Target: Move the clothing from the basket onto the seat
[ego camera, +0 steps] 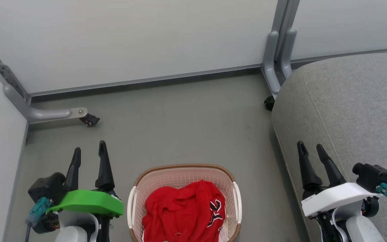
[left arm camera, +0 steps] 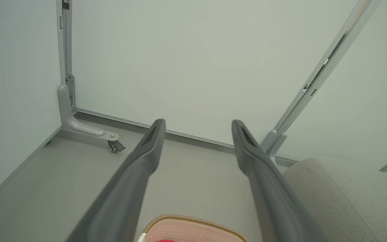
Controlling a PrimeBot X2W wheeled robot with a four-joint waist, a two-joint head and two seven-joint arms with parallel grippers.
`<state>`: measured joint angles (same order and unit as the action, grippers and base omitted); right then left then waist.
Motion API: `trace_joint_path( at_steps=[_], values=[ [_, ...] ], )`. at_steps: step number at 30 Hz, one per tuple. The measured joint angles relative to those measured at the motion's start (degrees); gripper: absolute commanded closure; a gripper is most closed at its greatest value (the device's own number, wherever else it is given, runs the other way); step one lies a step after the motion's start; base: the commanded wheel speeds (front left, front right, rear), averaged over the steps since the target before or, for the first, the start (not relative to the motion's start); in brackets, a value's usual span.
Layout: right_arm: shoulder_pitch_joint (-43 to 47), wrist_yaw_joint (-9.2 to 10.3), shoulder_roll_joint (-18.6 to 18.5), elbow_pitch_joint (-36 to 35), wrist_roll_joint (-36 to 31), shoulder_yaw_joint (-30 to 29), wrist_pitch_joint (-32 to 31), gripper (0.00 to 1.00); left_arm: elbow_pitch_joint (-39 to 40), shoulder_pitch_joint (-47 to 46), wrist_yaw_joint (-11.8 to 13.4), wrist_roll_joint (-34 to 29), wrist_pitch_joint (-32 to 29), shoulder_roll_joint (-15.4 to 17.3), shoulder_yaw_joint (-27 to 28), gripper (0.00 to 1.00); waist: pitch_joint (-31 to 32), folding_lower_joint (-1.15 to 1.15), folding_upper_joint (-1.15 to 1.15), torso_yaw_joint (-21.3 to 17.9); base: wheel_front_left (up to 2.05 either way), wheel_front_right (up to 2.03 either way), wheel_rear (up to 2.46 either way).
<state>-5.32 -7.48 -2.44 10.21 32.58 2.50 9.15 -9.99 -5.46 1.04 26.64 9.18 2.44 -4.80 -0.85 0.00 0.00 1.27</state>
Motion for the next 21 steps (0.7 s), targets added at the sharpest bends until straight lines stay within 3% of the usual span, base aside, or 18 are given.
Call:
trace_joint_path(
  at_steps=[21],
  values=[
    [-0.8,0.00,-0.1,0.5,-11.2,0.8,2.6,0.00,0.1,-0.9,1.5,-11.8,2.6,0.1,-2.3,0.00,-0.4,0.00,0.00,0.8,0.00,0.00,0.00]
  ],
)
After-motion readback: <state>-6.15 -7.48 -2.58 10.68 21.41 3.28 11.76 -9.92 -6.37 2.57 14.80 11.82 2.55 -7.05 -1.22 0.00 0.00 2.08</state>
